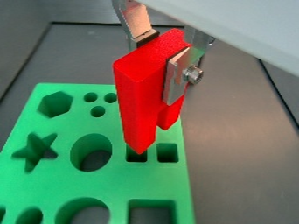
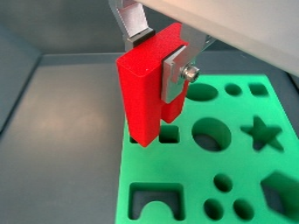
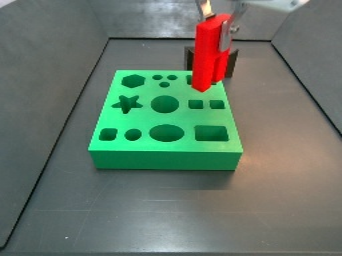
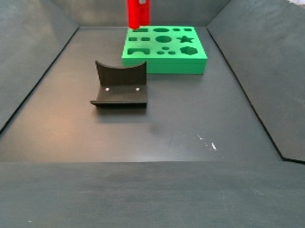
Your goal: Insert the double-square object.
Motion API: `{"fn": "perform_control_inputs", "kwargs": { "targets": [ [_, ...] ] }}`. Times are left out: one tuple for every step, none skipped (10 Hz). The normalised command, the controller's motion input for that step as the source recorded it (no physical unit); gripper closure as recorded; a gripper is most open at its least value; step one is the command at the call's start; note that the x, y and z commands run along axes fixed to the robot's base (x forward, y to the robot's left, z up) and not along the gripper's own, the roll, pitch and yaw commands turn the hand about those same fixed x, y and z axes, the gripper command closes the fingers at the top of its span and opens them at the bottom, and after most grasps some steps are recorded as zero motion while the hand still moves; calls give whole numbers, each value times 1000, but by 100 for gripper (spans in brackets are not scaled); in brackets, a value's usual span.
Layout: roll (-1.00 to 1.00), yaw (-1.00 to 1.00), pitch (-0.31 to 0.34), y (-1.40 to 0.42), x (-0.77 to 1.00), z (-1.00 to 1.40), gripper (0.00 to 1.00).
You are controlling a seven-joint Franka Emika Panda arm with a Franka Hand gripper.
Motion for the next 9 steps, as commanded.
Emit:
{"fn": "perform_control_inputs", "kwargs": {
  "targets": [
    [0, -1000, 0, 0, 0, -269, 100],
    [-11, -1000, 0, 0, 0, -234, 100],
    [-16, -1000, 0, 0, 0, -223, 100],
    [-16, -1000, 0, 0, 0, -214, 100],
    [-17, -1000, 0, 0, 0, -211, 100],
    [-14, -1000, 0, 0, 0, -217, 100],
    [-21, -1000, 0, 0, 3, -200, 100],
    [-16, -986, 0, 0, 126, -214, 100],
    [-11, -834, 0, 0, 300, -214, 100]
  ]
}}
